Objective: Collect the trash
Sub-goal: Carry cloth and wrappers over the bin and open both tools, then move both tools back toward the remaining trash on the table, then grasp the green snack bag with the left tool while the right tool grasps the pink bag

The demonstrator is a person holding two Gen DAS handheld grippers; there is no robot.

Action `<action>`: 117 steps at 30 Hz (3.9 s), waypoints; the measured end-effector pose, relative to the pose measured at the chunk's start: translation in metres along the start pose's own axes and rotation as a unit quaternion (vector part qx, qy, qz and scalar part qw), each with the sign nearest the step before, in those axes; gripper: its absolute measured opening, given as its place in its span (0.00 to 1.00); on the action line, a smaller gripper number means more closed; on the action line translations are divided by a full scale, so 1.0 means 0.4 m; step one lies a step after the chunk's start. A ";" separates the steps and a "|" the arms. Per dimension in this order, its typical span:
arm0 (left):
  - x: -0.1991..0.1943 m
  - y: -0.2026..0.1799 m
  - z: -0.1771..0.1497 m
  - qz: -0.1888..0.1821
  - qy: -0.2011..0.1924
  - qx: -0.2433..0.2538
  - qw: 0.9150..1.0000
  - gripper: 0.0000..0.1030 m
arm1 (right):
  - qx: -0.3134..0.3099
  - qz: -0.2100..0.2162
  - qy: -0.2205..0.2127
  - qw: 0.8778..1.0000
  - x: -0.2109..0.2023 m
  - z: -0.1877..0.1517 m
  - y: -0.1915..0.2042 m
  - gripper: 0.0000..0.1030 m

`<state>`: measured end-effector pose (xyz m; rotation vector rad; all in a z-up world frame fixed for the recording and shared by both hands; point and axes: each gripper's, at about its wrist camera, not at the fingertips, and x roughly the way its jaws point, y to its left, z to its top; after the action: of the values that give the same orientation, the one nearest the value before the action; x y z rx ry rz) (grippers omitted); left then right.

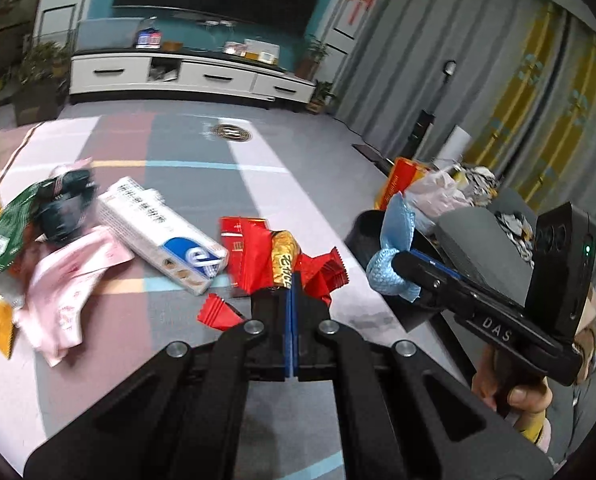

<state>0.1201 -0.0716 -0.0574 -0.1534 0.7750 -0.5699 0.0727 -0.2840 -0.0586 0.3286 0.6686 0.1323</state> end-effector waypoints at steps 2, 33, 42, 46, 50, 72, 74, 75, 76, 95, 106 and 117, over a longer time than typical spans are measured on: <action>0.019 -0.038 0.009 -0.006 0.004 0.014 1.000 0.01 | 0.013 -0.006 -0.008 1.000 -0.019 0.003 -0.031 0.25; 0.509 -0.398 0.082 -0.062 0.148 0.097 0.982 0.09 | 0.222 -0.126 -0.008 0.967 -0.074 -0.015 -0.445 0.28; 0.509 -0.404 0.076 -0.061 0.151 0.099 0.982 0.47 | 0.248 -0.129 -0.001 0.960 -0.074 -0.024 -0.465 0.34; 0.487 -0.391 0.074 -0.061 0.143 0.094 0.983 0.50 | 0.251 -0.130 0.001 0.959 -0.076 -0.022 -0.468 0.34; 0.446 -0.375 0.070 -0.054 0.127 0.095 0.986 0.59 | 0.248 -0.128 0.002 0.960 -0.075 -0.018 -0.459 0.35; 0.084 -0.052 0.003 0.014 0.029 0.023 0.999 0.97 | 0.136 -0.063 0.026 0.988 0.015 0.015 -0.206 0.57; 0.029 -0.015 -0.002 0.016 0.007 0.023 1.000 0.97 | 0.120 -0.049 0.032 0.991 0.035 0.015 -0.163 0.57; 0.002 0.005 -0.001 0.016 -0.005 0.019 1.000 0.97 | 0.109 -0.041 0.036 0.993 0.046 0.013 -0.137 0.57; -0.024 0.025 0.003 0.021 -0.014 0.013 1.000 0.97 | 0.097 -0.033 0.040 0.994 0.055 0.011 -0.110 0.57; -0.202 0.476 -0.016 0.103 -0.049 -0.272 0.956 0.97 | 0.008 0.054 0.109 0.993 0.205 -0.039 0.145 0.62; -0.139 0.506 -0.024 0.087 -0.081 -0.298 0.947 0.87 | 0.000 0.080 0.130 0.988 0.256 -0.068 0.225 0.62; -0.140 0.496 -0.024 0.103 -0.078 -0.276 0.953 0.07 | 0.085 0.194 0.170 0.963 0.326 -0.086 0.262 0.62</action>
<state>0.1666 0.1258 -0.0958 -0.6184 0.7688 -0.1272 0.1513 -0.1475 -0.1246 0.6104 0.9524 0.5155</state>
